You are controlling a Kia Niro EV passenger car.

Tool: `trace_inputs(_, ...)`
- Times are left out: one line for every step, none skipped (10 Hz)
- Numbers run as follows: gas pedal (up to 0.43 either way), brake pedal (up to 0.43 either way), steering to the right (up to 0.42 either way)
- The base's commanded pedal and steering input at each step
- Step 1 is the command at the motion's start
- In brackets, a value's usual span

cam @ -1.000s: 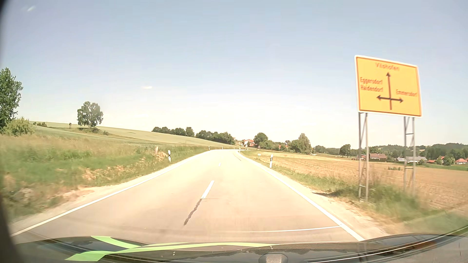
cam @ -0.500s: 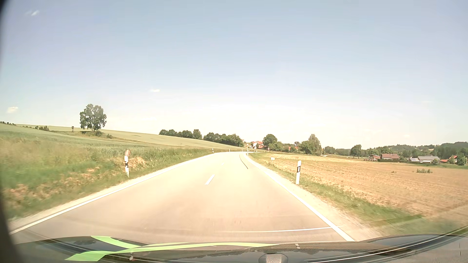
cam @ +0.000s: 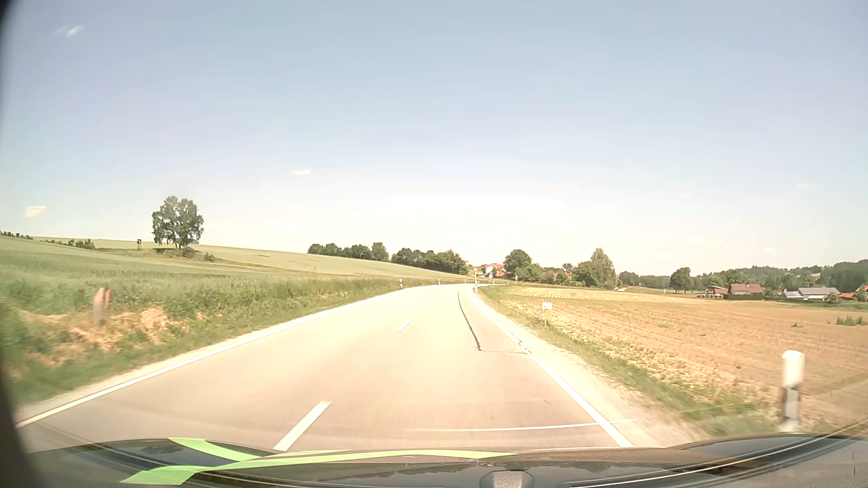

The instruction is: Follow the waypoints while adhering to traffic rules and regulations

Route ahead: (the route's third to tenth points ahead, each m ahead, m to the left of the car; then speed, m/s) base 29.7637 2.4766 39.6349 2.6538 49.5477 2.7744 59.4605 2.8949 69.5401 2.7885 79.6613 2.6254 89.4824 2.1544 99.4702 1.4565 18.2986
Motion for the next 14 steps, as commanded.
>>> trace_inputs(0.22,0.0,-0.018)
trace_inputs(0.22,0.0,-0.018)
trace_inputs(0.209,0.0,-0.018)
trace_inputs(0.209,0.0,-0.017)
trace_inputs(0.209,0.0,-0.014)
trace_inputs(0.209,0.0,-0.008)
trace_inputs(0.209,0.0,-0.003)
trace_inputs(0.197,0.0,-0.001)
trace_inputs(0.189,0.0,-0.001)
trace_inputs(0.189,0.0,-0.001)
trace_inputs(0.189,0.0,-0.001)
trace_inputs(0.189,0.0,-0.001)
trace_inputs(0.189,0.0,0.0)
trace_inputs(0.189,0.0,0.0)
